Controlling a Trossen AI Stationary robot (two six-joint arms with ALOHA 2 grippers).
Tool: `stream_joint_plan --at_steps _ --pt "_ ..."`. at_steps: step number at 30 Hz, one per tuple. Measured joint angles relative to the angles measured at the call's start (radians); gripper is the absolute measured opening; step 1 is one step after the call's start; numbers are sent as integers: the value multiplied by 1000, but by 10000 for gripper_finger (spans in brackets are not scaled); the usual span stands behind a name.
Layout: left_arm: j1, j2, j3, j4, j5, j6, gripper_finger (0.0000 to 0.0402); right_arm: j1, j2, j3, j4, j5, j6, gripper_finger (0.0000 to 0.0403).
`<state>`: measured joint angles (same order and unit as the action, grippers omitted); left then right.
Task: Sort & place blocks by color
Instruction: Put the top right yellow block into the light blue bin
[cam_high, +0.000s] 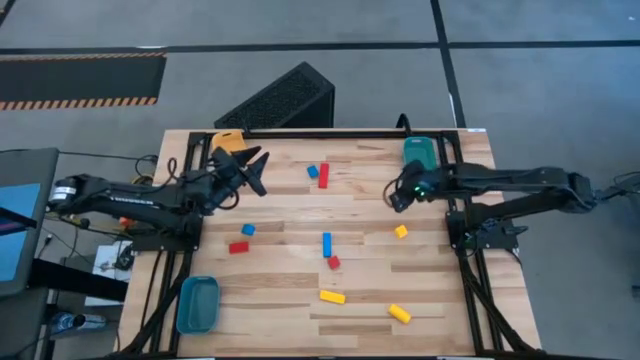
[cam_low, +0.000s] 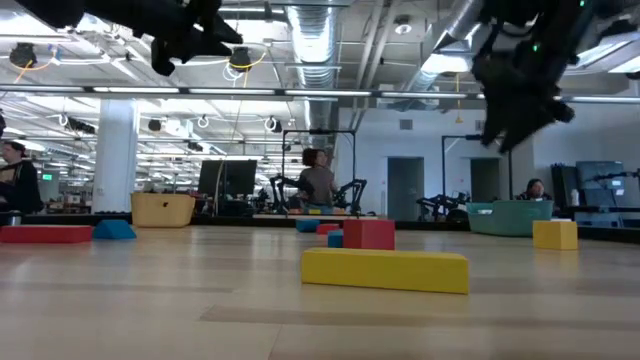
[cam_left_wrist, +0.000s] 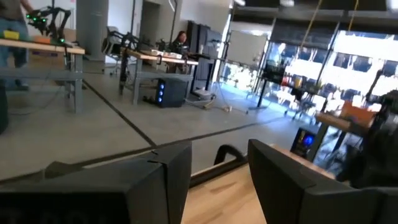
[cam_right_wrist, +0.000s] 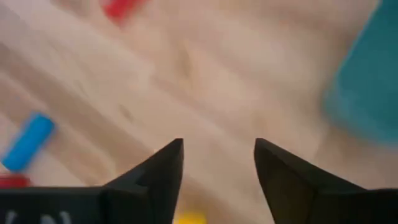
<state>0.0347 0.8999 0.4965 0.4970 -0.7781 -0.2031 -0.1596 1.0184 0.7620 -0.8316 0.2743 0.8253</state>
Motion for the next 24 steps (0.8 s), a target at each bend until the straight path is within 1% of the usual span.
stream_joint_plan --at_steps 2,4,8,14,19,24 --pt "8 30 0 54 -9 -14 151 8 49 -4 -51 -84 14 240" --pt "19 53 0 79 -15 -15 158 30 98 -4 -84 -146 16 244" --pt "39 88 1 84 -16 -22 175 68 178 -3 -97 -189 8 245" --pt "41 109 0 89 -26 -19 199 81 265 -3 -83 -289 6 245" --pt "56 119 0 87 -7 12 213 112 318 -3 -61 -318 19 245" --pt "66 119 0 58 23 -4 214 130 392 -3 -44 -328 31 245"
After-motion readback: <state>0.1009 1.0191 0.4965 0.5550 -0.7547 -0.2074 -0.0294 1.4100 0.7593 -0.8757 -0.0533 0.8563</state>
